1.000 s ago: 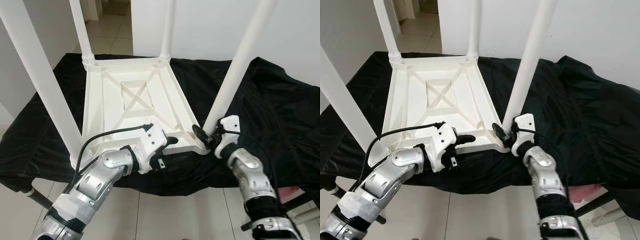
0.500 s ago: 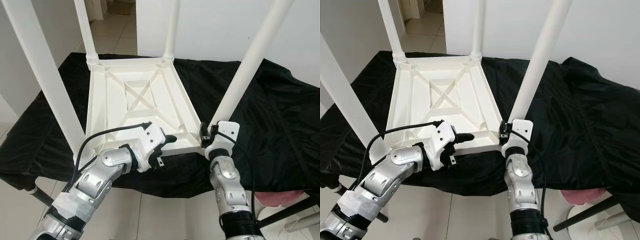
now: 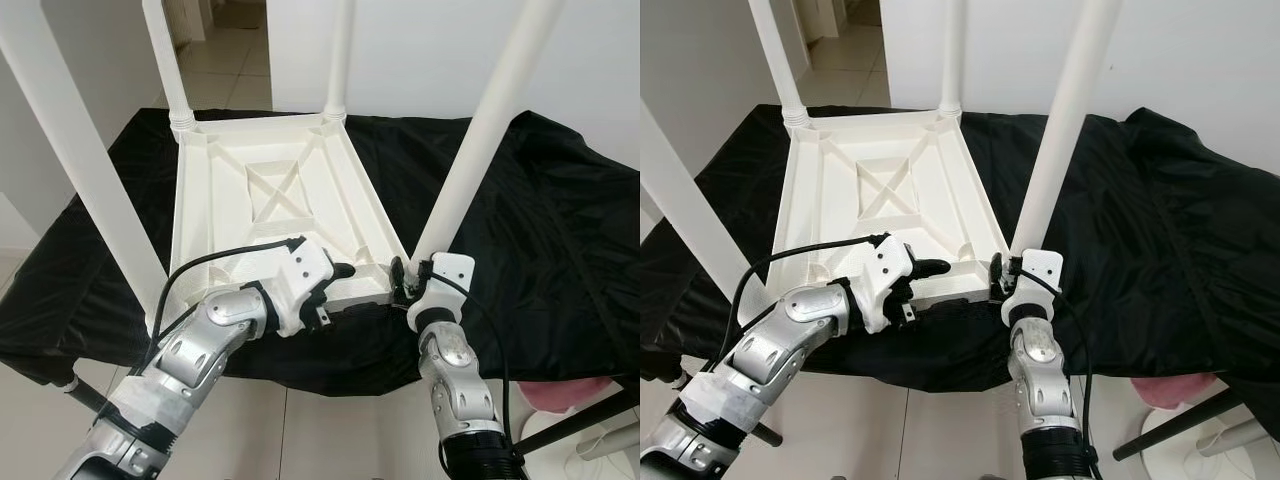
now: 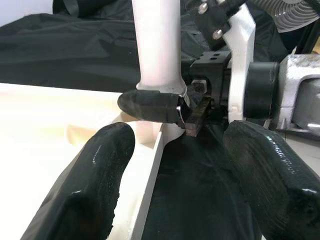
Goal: Building children table
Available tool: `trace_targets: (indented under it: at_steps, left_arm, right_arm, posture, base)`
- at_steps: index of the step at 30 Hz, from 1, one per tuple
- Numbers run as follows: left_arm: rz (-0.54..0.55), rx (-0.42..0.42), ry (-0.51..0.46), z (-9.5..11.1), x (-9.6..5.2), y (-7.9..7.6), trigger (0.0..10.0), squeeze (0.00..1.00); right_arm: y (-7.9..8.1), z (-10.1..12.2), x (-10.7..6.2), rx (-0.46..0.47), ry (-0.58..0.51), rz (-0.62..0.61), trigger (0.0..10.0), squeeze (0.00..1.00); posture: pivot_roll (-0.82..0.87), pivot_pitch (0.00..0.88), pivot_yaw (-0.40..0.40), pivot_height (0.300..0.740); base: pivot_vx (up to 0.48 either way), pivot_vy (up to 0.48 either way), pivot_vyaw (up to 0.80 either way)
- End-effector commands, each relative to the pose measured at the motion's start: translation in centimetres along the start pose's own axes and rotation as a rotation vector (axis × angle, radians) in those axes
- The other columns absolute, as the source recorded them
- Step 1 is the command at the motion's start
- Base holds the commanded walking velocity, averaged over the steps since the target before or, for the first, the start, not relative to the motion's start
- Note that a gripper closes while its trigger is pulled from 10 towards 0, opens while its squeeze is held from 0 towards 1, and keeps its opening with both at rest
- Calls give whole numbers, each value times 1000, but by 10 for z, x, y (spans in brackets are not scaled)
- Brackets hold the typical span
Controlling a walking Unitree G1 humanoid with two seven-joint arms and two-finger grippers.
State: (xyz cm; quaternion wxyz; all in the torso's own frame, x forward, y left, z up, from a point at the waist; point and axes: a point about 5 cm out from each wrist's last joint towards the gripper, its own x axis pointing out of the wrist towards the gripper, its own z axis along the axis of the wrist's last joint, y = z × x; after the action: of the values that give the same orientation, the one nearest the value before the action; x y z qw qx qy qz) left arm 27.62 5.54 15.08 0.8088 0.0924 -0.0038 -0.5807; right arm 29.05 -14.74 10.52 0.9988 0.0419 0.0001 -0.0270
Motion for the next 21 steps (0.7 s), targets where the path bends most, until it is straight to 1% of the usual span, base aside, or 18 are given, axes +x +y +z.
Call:
trace_targets:
  at_steps: [1,4,5,6,7,8,10,11,12,13,15,17,20,21]
  left_arm:
    - [-101,16,9,-1,3,-5,10000,0]
    - [-102,16,7,0,3,-6,10000,0]
    - [-104,18,5,0,4,-6,10000,0]
    - [-104,18,5,0,4,-6,10000,0]
    - [-103,19,4,0,4,-6,10000,0]
    - [-102,18,2,0,5,-6,10000,0]
    - [-102,18,2,0,5,-6,10000,0]
    - [-103,17,0,0,5,-7,10000,0]
    - [-103,17,0,0,5,-7,10000,0]
    - [-104,14,0,-1,5,-8,10000,0]
    - [-104,14,0,-1,5,-8,10000,0]
    - [-109,7,2,-2,5,-11,10000,0]
    - [-111,5,3,-3,5,-11,10000,0]
    - [-112,6,6,-3,5,-11,10000,0]
  right_arm:
    - [0,3,-1,8,-20,59,10000,1000]
    - [0,4,-1,5,-28,82,10000,1000]
    - [-1,6,-1,2,-36,110,10000,216]
    - [-1,6,-1,2,-36,110,10000,216]
    - [-2,7,-1,6,-40,145,10000,0]
    - [-5,10,0,4,-49,192,10000,0]
    - [-5,10,0,4,-49,192,10000,0]
    - [-8,12,0,1,-58,235,10000,0]
    - [-8,12,0,1,-58,235,10000,0]
    - [-11,15,0,-8,-68,286,10000,0]
    - [-11,15,0,-8,-68,286,10000,0]
    - [-17,21,3,-26,-93,389,10000,0]
    - [-18,23,3,-36,-101,424,10000,0]
    - [-18,24,5,-38,-103,461,10000,0]
  posture:
    - [-72,0,3,740]
    - [-72,0,3,740]
    - [-78,0,-3,740]
    - [-78,0,-3,740]
    - [-81,0,-3,740]
    - [-83,0,-10,740]
    - [-83,0,-10,740]
    - [-87,0,-11,740]
    - [-87,0,-11,740]
    - [-86,0,-16,740]
    - [-86,0,-16,740]
    - [-80,0,-19,740]
    - [-80,0,-19,740]
    - [-77,0,-17,740]
  base:
    - [0,0,0]
    - [0,0,0]
    - [0,0,0]
    - [0,0,0]
    - [0,0,0]
    - [0,0,0]
    - [0,0,0]
    - [0,0,0]
    - [0,0,0]
    - [0,0,0]
    - [0,0,0]
    - [0,0,0]
    - [0,0,0]
    - [0,0,0]
